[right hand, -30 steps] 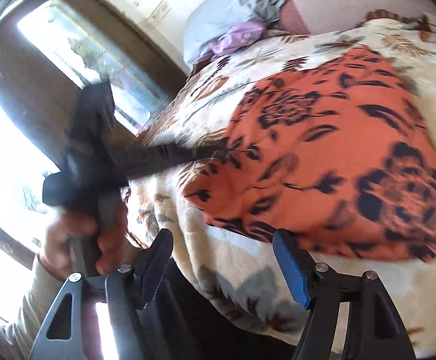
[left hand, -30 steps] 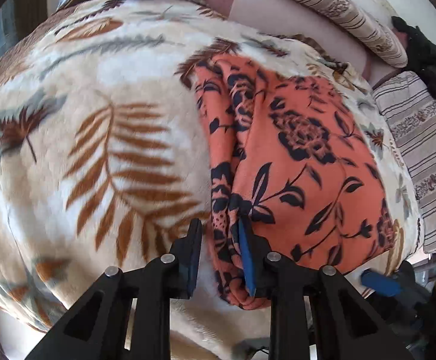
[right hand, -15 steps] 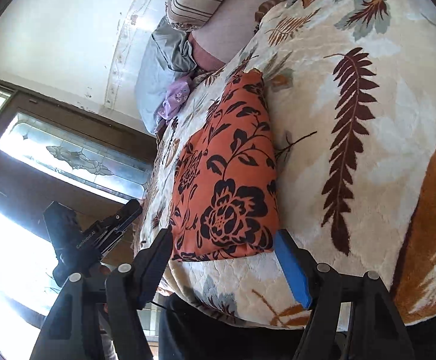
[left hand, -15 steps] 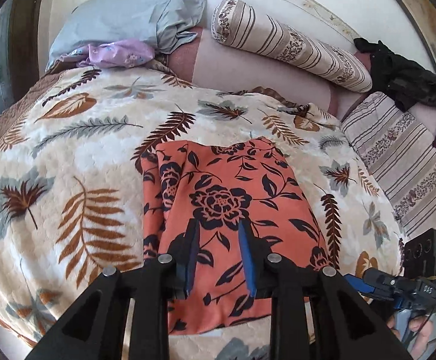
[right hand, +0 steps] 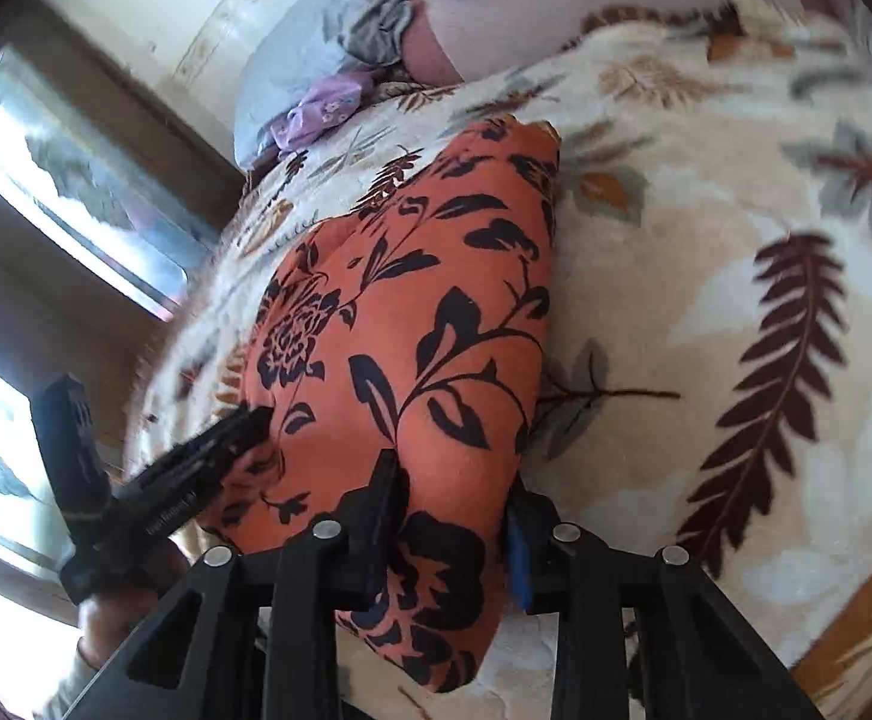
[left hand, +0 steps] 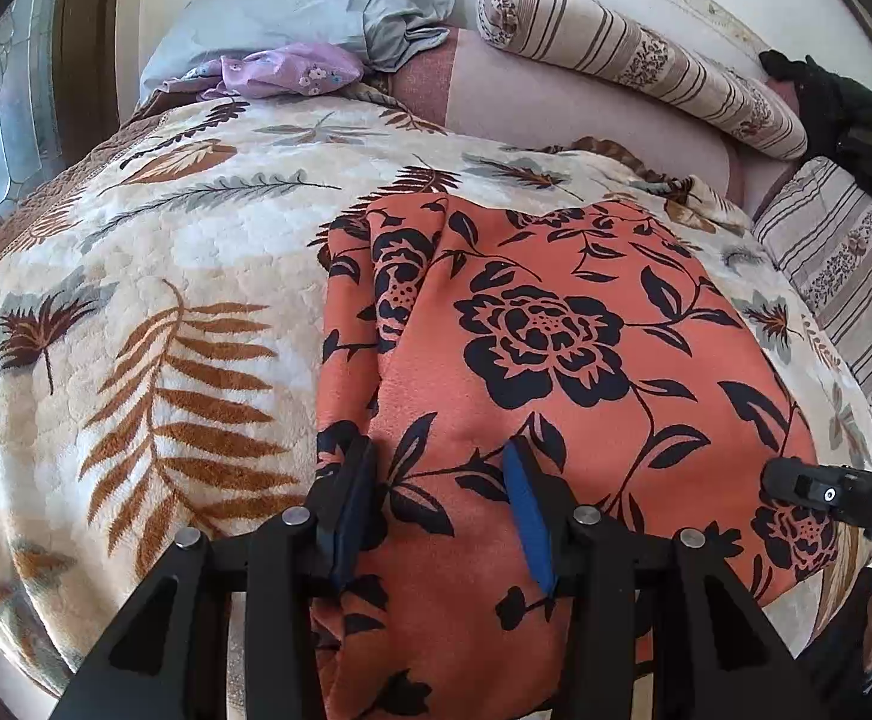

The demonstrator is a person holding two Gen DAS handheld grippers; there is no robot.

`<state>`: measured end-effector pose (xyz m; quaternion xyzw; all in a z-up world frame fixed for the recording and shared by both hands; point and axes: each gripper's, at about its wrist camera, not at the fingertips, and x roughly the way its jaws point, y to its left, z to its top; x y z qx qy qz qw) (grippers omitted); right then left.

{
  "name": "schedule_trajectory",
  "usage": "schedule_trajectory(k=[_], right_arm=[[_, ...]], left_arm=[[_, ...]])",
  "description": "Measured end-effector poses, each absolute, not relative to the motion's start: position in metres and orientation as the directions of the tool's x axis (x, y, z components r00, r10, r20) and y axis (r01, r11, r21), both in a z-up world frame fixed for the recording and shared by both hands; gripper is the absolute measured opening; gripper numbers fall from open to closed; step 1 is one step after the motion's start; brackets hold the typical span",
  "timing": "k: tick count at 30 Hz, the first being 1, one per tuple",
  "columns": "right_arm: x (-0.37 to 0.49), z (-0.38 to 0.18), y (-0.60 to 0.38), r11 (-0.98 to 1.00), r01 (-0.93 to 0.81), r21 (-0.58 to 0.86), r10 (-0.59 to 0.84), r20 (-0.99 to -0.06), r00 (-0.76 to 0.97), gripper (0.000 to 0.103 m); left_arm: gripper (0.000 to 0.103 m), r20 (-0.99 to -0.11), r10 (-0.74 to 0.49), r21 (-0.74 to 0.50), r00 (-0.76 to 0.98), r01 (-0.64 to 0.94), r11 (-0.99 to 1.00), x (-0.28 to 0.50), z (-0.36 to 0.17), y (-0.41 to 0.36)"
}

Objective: Fold small clothes

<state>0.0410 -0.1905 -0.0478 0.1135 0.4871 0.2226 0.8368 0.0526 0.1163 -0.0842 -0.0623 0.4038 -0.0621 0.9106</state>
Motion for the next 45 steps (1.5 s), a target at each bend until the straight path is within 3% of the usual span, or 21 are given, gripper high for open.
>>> schedule_trajectory(k=[2, 4, 8, 12, 13, 15, 18, 20, 23, 24, 25, 27, 30, 31, 32, 34, 37, 39, 41, 43, 45], right_arm=[[0.046, -0.068, -0.198, 0.864, -0.219, 0.453, 0.503, -0.777, 0.379, 0.037], [0.054, -0.078, -0.220, 0.790, -0.129, 0.599, 0.601, -0.716, 0.356, 0.057], [0.076, -0.063, -0.248, 0.695, -0.057, 0.716, 0.668, -0.614, 0.420, 0.064], [0.127, -0.070, -0.243, 0.653, -0.017, 0.757, 0.701, -0.596, 0.392, 0.068], [0.140, -0.079, -0.239, 0.665, 0.015, 0.746, 0.690, -0.622, 0.370, 0.063], [0.150, -0.080, -0.218, 0.737, -0.002, 0.676, 0.638, -0.694, 0.333, 0.036], [0.127, -0.037, -0.171, 0.931, -0.204, 0.303, 0.364, -0.813, 0.455, 0.031], [0.121, -0.034, -0.159, 0.953, -0.233, 0.194, 0.285, -0.834, 0.473, 0.031], [0.131, -0.042, -0.187, 0.917, -0.134, 0.375, 0.395, -0.807, 0.440, 0.037], [0.135, -0.041, -0.199, 0.891, -0.086, 0.446, 0.434, -0.781, 0.450, 0.047], [0.138, -0.039, -0.207, 0.872, -0.057, 0.486, 0.451, -0.753, 0.479, 0.066], [0.150, -0.039, -0.216, 0.838, -0.010, 0.546, 0.467, -0.707, 0.531, 0.084], [0.185, -0.061, -0.216, 0.783, 0.050, 0.620, 0.532, -0.710, 0.462, 0.081], [0.197, -0.071, -0.207, 0.778, 0.043, 0.626, 0.557, -0.720, 0.414, 0.053], [0.199, -0.071, -0.197, 0.806, 0.018, 0.591, 0.540, -0.748, 0.385, 0.035], [0.183, -0.041, -0.161, 0.926, -0.111, 0.361, 0.372, -0.819, 0.438, 0.031], [0.158, -0.019, -0.128, 0.972, -0.218, 0.085, 0.195, -0.810, 0.553, 0.031], [0.157, -0.032, -0.135, 0.978, -0.181, 0.103, 0.182, -0.843, 0.505, 0.035], [0.145, -0.034, -0.159, 0.965, -0.118, 0.235, 0.262, -0.822, 0.505, 0.036], [0.113, -0.025, -0.175, 0.943, -0.125, 0.309, 0.325, -0.772, 0.546, 0.059], [0.075, -0.019, -0.187, 0.918, -0.166, 0.360, 0.387, -0.722, 0.574, 0.075]], left_arm=[[0.046, -0.702, -0.162, -0.155, 0.694, 0.073, 0.985, 0.048, -0.087, 0.115], [0.047, -0.672, -0.173, -0.164, 0.720, 0.083, 0.983, 0.044, -0.088, 0.117], [0.046, -0.629, -0.212, -0.216, 0.748, 0.093, 0.972, 0.040, -0.091, 0.124], [0.046, -0.618, -0.210, -0.213, 0.758, 0.097, 0.972, 0.039, -0.092, 0.123], [0.046, -0.616, -0.215, -0.217, 0.758, 0.099, 0.971, 0.039, -0.092, 0.124], [0.046, -0.612, -0.230, -0.239, 0.756, 0.100, 0.966, 0.039, -0.092, 0.127], [0.046, -0.604, -0.248, -0.272, 0.757, 0.097, 0.957, 0.039, -0.092, 0.132], [0.046, -0.597, -0.258, -0.289, 0.760, 0.097, 0.952, 0.040, -0.093, 0.133], [0.046, -0.586, -0.270, -0.299, 0.764, 0.106, 0.948, 0.039, -0.094, 0.135], [0.046, -0.582, -0.276, -0.301, 0.765, 0.112, 0.947, 0.039, -0.094, 0.135], [0.046, -0.579, -0.281, -0.302, 0.765, 0.119, 0.946, 0.039, -0.095, 0.136], [0.046, -0.576, -0.290, -0.308, 0.764, 0.126, 0.943, 0.039, -0.095, 0.137], [0.046, -0.571, -0.297, -0.308, 0.765, 0.135, 0.942, 0.039, -0.096, 0.138], [0.046, -0.570, -0.298, -0.307, 0.766, 0.138, 0.942, 0.039, -0.096, 0.138], [0.046, -0.569, -0.298, -0.304, 0.767, 0.140, 0.942, 0.039, -0.096, 0.138], [0.046, -0.567, -0.295, -0.301, 0.769, 0.140, 0.943, 0.038, -0.096, 0.138], [0.046, -0.566, -0.285, -0.292, 0.773, 0.135, 0.947, 0.038, -0.096, 0.138], [0.047, -0.568, -0.266, -0.261, 0.779, 0.137, 0.956, 0.037, -0.095, 0.133], [0.047, -0.572, -0.240, -0.229, 0.784, 0.128, 0.965, 0.033, -0.094, 0.129], [0.055, -0.590, -0.202, -0.199, 0.782, 0.102, 0.975, 0.030, -0.090, 0.127], [0.067, -0.627, -0.173, -0.173, 0.760, 0.082, 0.982, 0.027, -0.086, 0.122]])
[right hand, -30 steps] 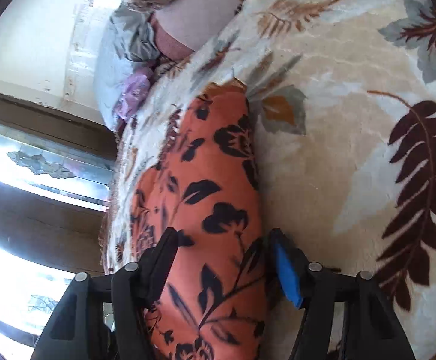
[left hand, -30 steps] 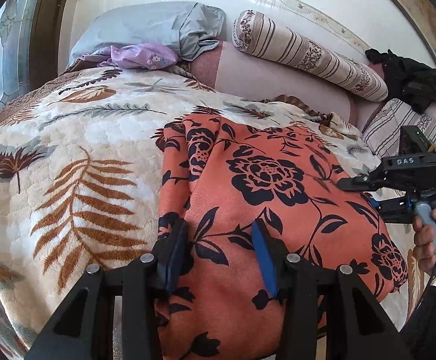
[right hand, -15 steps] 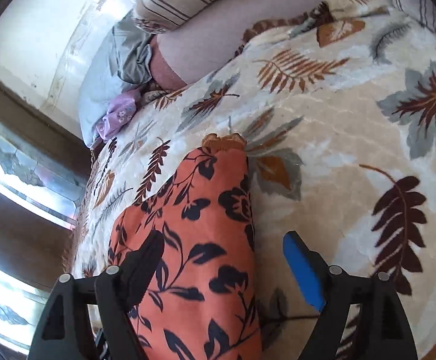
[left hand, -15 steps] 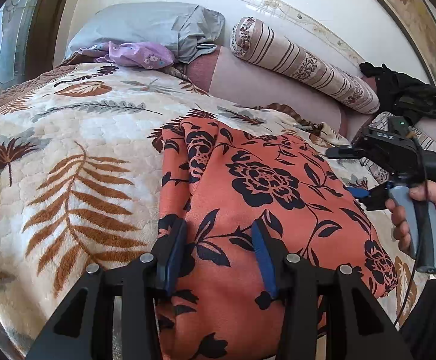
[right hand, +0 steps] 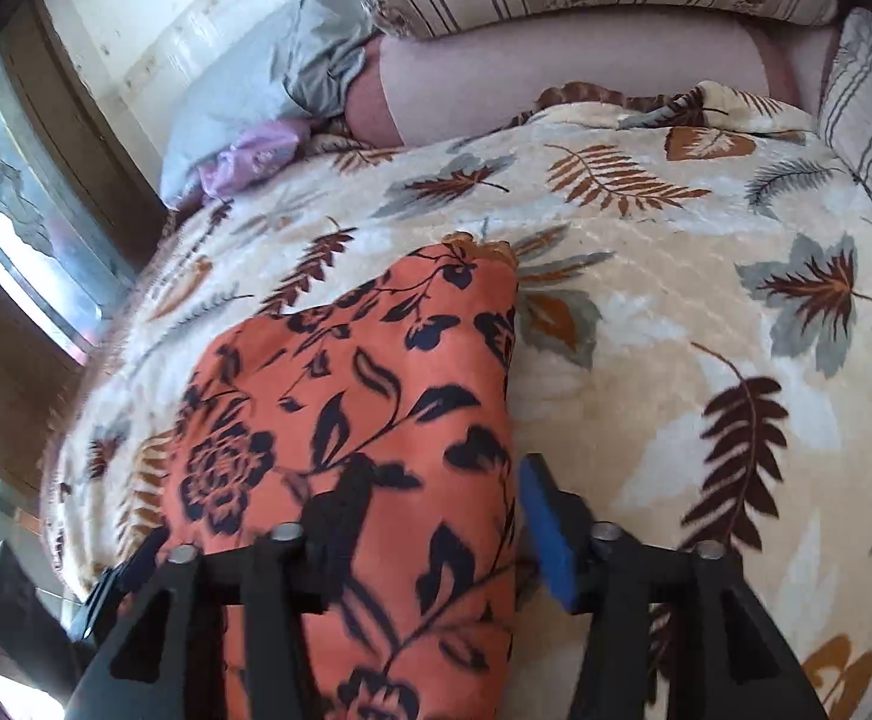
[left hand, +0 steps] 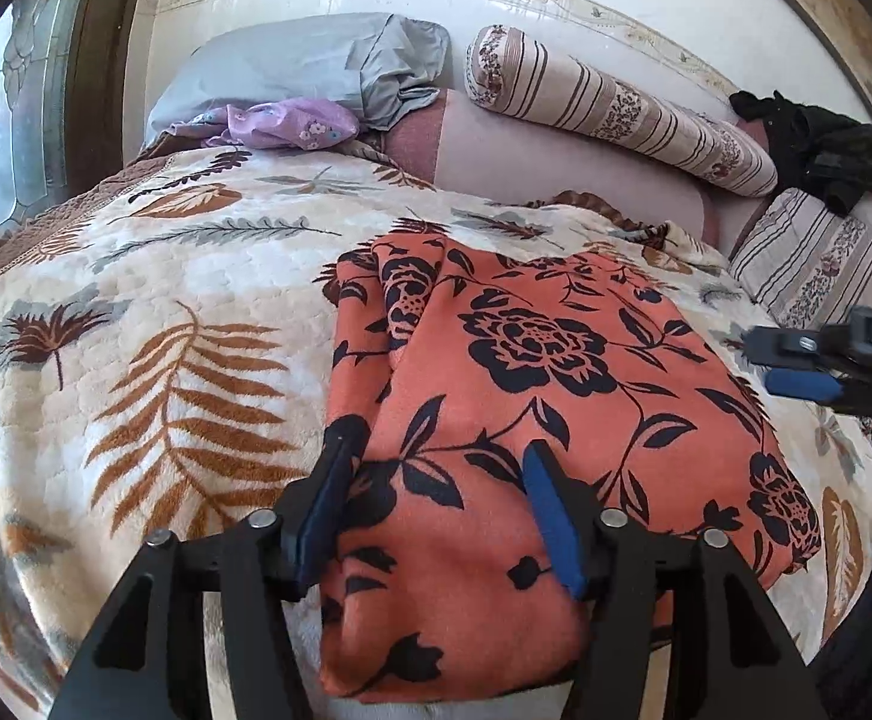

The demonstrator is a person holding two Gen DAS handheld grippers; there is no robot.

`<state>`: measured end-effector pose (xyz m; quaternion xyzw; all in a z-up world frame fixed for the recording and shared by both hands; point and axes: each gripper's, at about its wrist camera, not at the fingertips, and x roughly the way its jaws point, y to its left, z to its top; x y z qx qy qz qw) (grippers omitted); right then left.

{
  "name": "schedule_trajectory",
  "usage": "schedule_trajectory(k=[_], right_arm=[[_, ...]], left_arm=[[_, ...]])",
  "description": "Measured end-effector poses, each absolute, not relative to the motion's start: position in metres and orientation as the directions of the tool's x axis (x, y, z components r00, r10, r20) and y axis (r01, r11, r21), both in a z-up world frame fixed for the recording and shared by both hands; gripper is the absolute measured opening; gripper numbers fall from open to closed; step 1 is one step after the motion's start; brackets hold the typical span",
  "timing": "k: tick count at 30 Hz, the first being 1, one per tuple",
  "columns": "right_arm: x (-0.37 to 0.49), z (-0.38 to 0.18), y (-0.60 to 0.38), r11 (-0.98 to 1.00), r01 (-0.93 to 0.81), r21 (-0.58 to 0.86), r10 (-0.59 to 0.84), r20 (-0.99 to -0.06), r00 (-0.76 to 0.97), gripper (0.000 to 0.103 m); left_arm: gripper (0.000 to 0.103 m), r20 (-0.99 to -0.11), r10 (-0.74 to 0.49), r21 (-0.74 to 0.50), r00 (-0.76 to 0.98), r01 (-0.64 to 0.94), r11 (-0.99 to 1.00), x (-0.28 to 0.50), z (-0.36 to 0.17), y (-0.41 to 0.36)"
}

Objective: Fold small clothes

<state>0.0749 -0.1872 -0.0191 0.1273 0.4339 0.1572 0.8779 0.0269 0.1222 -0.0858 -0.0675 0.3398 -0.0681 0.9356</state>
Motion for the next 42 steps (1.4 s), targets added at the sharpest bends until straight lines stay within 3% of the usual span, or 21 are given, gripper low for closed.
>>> schedule_trajectory(k=[2, 7, 12, 19, 23, 30, 32, 35, 37, 38, 42], right_arm=[[0.033, -0.021, -0.195, 0.908, -0.241, 0.343, 0.418, -0.706, 0.572, 0.075], [-0.027, -0.044, -0.224, 0.905, -0.245, 0.346, 0.424, -0.706, 0.568, 0.075], [-0.033, -0.048, -0.253, 0.862, -0.178, 0.474, 0.483, -0.664, 0.570, 0.075], [-0.032, -0.061, -0.258, 0.839, -0.160, 0.520, 0.514, -0.662, 0.546, 0.075], [-0.033, -0.066, -0.261, 0.837, -0.146, 0.528, 0.515, -0.667, 0.538, 0.075], [-0.008, -0.064, -0.270, 0.741, -0.124, 0.660, 0.622, -0.604, 0.498, 0.075], [0.009, -0.060, -0.267, 0.725, -0.129, 0.677, 0.643, -0.596, 0.481, 0.075], [0.041, -0.061, -0.262, 0.661, -0.117, 0.741, 0.705, -0.560, 0.436, 0.075], [0.061, -0.067, -0.259, 0.661, -0.082, 0.746, 0.702, -0.576, 0.419, 0.075], [0.068, -0.070, -0.258, 0.652, -0.066, 0.755, 0.709, -0.577, 0.406, 0.075], [0.090, -0.074, -0.250, 0.637, -0.053, 0.769, 0.724, -0.575, 0.381, 0.075]], left_arm=[[0.073, -0.669, -0.120, -0.137, 0.734, 0.037, 0.990, 0.020, -0.079, 0.117], [0.073, -0.730, -0.078, -0.120, 0.679, -0.015, 0.993, 0.003, -0.060, 0.109], [0.073, -0.752, -0.017, -0.045, 0.659, -0.026, 0.999, -0.008, -0.039, 0.100], [0.077, -0.759, 0.012, 0.004, 0.651, -0.013, 1.000, -0.004, -0.032, 0.094], [0.077, -0.782, -0.039, -0.048, 0.622, 0.003, 0.999, 0.007, -0.038, 0.099], [0.077, -0.751, -0.311, -0.388, 0.583, -0.008, 0.922, 0.045, -0.042, 0.143], [0.077, -0.749, -0.331, -0.399, 0.573, 0.009, 0.917, 0.057, -0.048, 0.145], [0.073, -0.884, -0.250, -0.297, 0.395, -0.062, 0.953, 0.079, -0.088, 0.141], [0.070, -0.855, -0.290, -0.344, 0.429, -0.053, 0.937, 0.076, -0.086, 0.144], [0.061, -0.850, -0.313, -0.365, 0.424, -0.045, 0.930, 0.076, -0.083, 0.145], [0.061, -0.780, -0.391, -0.460, 0.489, -0.024, 0.888, 0.089, -0.058, 0.155]])
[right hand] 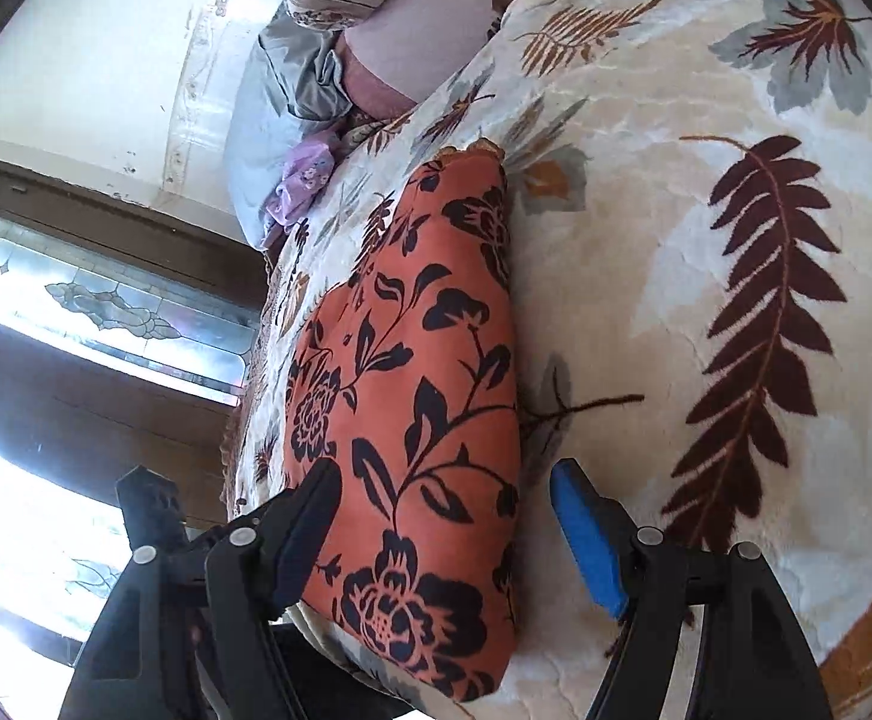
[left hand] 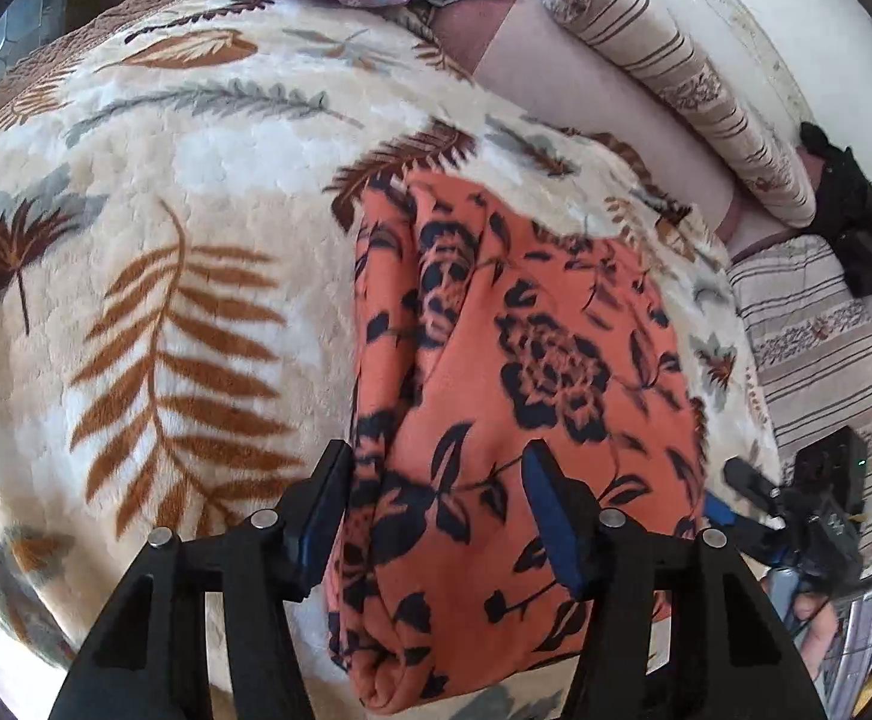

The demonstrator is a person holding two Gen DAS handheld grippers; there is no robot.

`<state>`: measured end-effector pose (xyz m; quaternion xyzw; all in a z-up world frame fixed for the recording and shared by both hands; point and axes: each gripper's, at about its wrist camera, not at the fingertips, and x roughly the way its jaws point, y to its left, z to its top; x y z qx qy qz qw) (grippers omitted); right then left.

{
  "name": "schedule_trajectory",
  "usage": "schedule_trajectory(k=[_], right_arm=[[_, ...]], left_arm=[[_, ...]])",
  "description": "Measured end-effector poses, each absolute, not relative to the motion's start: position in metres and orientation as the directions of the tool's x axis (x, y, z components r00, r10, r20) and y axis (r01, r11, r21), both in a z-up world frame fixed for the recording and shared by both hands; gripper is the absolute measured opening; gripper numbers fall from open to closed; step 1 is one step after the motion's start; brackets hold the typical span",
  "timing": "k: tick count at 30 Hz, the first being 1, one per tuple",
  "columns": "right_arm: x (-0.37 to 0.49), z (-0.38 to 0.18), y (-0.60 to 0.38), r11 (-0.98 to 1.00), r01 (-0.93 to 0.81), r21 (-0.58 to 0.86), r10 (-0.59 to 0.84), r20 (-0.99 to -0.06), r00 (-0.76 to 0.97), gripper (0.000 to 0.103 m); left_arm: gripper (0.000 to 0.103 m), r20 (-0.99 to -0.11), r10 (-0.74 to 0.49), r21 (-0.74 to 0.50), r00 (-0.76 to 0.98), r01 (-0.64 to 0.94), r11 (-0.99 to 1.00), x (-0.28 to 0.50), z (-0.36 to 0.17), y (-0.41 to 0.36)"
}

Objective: Fold small clothes

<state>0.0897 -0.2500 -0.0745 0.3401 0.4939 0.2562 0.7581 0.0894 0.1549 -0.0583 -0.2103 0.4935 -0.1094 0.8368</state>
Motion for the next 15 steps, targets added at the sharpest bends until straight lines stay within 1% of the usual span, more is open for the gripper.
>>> schedule_trajectory(k=[1, 2, 3, 5, 6, 7, 8, 10, 11, 12, 13, 14, 15], right_arm=[[0.094, -0.074, -0.246, 0.641, -0.061, 0.765, 0.725, -0.578, 0.375, 0.075], [0.098, -0.075, -0.244, 0.641, -0.066, 0.765, 0.728, -0.578, 0.368, 0.075], [0.101, -0.076, -0.240, 0.640, -0.069, 0.765, 0.732, -0.580, 0.359, 0.075], [0.107, -0.081, -0.232, 0.645, -0.072, 0.761, 0.733, -0.589, 0.340, 0.075], [0.109, -0.084, -0.229, 0.649, -0.068, 0.758, 0.732, -0.597, 0.329, 0.075], [0.110, -0.087, -0.226, 0.650, -0.065, 0.757, 0.733, -0.602, 0.318, 0.075], [0.109, -0.090, -0.223, 0.649, -0.066, 0.758, 0.736, -0.604, 0.305, 0.075], [0.109, -0.090, -0.220, 0.660, -0.095, 0.745, 0.732, -0.611, 0.302, 0.075], [0.108, -0.090, -0.219, 0.664, -0.107, 0.740, 0.732, -0.613, 0.299, 0.075], [0.109, -0.090, -0.219, 0.665, -0.114, 0.738, 0.732, -0.615, 0.292, 0.075], [0.111, -0.091, -0.219, 0.665, -0.113, 0.738, 0.734, -0.617, 0.284, 0.075], [0.113, -0.090, -0.219, 0.665, -0.111, 0.739, 0.734, -0.619, 0.280, 0.075], [0.116, -0.088, -0.219, 0.666, -0.112, 0.737, 0.733, -0.620, 0.282, 0.075]], left_arm=[[0.063, -0.762, -0.411, -0.482, 0.501, -0.014, 0.876, 0.098, -0.054, 0.158], [0.071, -0.748, -0.429, -0.503, 0.506, -0.009, 0.864, 0.108, -0.051, 0.160], [0.076, -0.736, -0.447, -0.525, 0.509, -0.013, 0.851, 0.121, -0.052, 0.164], [0.076, -0.745, -0.459, -0.544, 0.484, -0.042, 0.838, 0.151, -0.063, 0.170], [0.044, -0.772, -0.456, -0.538, 0.443, -0.073, 0.840, 0.166, -0.074, 0.175], [0.015, -0.803, -0.451, -0.527, 0.389, -0.110, 0.843, 0.176, -0.086, 0.177], [0.015, -0.799, -0.470, -0.545, 0.374, -0.122, 0.829, 0.180, -0.089, 0.178], [0.015, -0.769, -0.474, -0.550, 0.428, -0.068, 0.832, 0.174, -0.077, 0.175], [0.020, -0.772, -0.455, -0.531, 0.444, -0.056, 0.846, 0.171, -0.074, 0.172], [0.033, -0.784, -0.429, -0.508, 0.449, -0.066, 0.859, 0.169, -0.078, 0.172], [0.048, -0.808, -0.396, -0.477, 0.435, -0.091, 0.874, 0.169, -0.084, 0.172], [0.068, -0.833, -0.369, -0.454, 0.412, -0.129, 0.882, 0.168, -0.089, 0.175], [0.069, -0.827, -0.380, -0.474, 0.414, -0.152, 0.867, 0.161, -0.089, 0.180]])
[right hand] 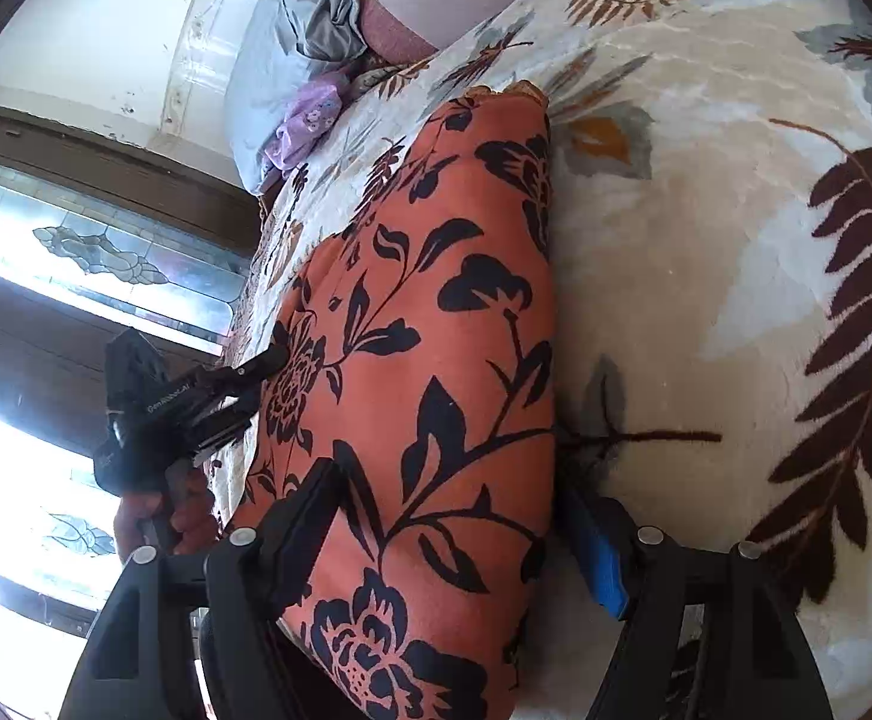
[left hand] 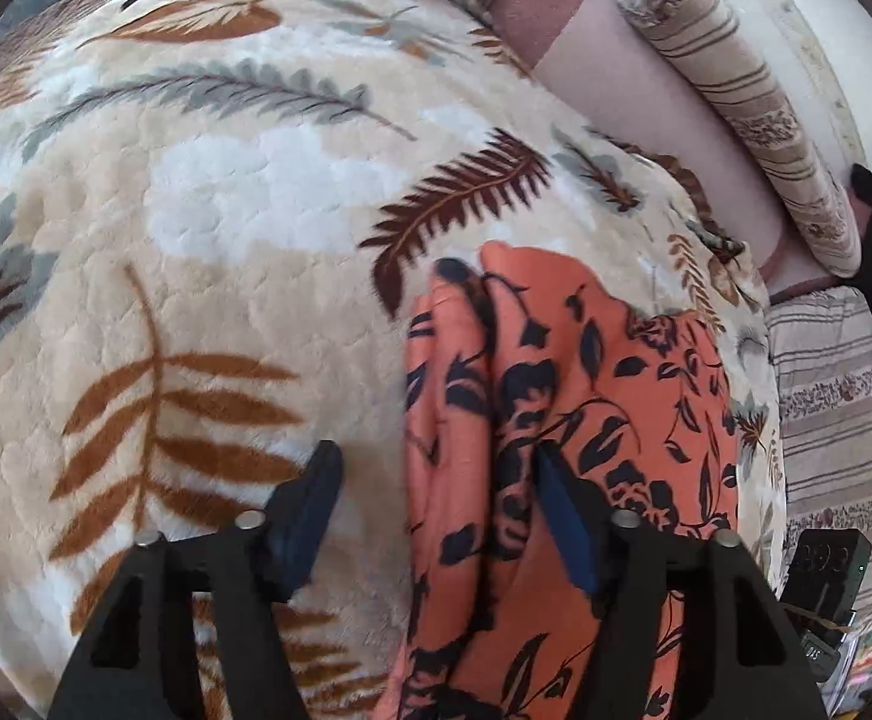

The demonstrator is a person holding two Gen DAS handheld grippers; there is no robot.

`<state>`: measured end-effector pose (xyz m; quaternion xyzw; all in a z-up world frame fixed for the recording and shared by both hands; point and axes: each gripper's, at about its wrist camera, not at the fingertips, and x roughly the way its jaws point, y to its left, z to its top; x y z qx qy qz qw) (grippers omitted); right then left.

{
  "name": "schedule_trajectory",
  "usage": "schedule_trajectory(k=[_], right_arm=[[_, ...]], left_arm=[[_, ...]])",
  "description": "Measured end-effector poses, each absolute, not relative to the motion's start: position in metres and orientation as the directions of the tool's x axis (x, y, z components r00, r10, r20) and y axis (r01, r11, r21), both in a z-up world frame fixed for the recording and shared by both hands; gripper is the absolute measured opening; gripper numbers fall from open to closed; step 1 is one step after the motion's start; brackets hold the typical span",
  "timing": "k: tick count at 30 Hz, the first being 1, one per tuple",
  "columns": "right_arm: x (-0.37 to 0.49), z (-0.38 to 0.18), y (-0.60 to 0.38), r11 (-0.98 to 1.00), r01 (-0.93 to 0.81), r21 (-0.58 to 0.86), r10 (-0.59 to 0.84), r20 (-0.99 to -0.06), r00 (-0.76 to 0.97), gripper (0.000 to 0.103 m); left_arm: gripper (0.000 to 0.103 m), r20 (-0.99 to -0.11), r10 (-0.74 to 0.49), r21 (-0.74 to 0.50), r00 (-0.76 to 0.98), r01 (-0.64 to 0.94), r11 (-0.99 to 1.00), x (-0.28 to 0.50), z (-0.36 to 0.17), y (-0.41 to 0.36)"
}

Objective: Fold small clothes

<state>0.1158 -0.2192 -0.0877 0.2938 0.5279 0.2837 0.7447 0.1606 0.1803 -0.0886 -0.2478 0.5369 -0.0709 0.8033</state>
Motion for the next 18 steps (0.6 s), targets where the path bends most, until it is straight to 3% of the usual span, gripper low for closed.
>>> schedule_trajectory(k=[2, 5, 7, 8, 9, 10, 13, 18], right_arm=[[0.120, -0.084, -0.222, 0.665, -0.114, 0.738, 0.731, -0.612, 0.300, 0.075], [0.128, -0.091, -0.223, 0.646, -0.079, 0.759, 0.741, -0.599, 0.303, 0.076], [0.133, -0.097, -0.212, 0.634, -0.079, 0.769, 0.754, -0.592, 0.285, 0.077], [0.134, -0.095, -0.203, 0.666, -0.119, 0.737, 0.734, -0.618, 0.282, 0.075], [0.135, -0.092, -0.195, 0.706, -0.149, 0.693, 0.702, -0.656, 0.278, 0.064], [0.136, -0.088, -0.190, 0.734, -0.167, 0.658, 0.676, -0.684, 0.273, 0.055], [0.135, -0.069, -0.184, 0.768, -0.211, 0.605, 0.640, -0.714, 0.282, 0.042], [0.128, -0.027, -0.175, 0.797, -0.312, 0.516, 0.601, -0.728, 0.331, 0.039]], left_arm=[[0.070, -0.792, -0.429, -0.532, 0.434, -0.147, 0.834, 0.140, -0.080, 0.186], [0.093, -0.784, -0.393, -0.495, 0.480, -0.102, 0.863, 0.110, -0.075, 0.176], [0.087, -0.858, -0.334, -0.370, 0.390, -0.019, 0.929, 0.108, -0.100, 0.155], [0.083, -0.845, -0.306, -0.335, 0.439, 0.013, 0.942, 0.102, -0.100, 0.149], [0.054, -0.836, -0.326, -0.342, 0.441, 0.045, 0.939, 0.101, -0.096, 0.146], [0.040, -0.821, -0.387, -0.400, 0.419, 0.063, 0.915, 0.102, -0.092, 0.145], [0.035, -0.838, -0.342, -0.352, 0.425, 0.059, 0.934, 0.105, -0.083, 0.136], [0.029, -0.796, -0.376, -0.408, 0.474, 0.039, 0.912, 0.093, -0.072, 0.142]])
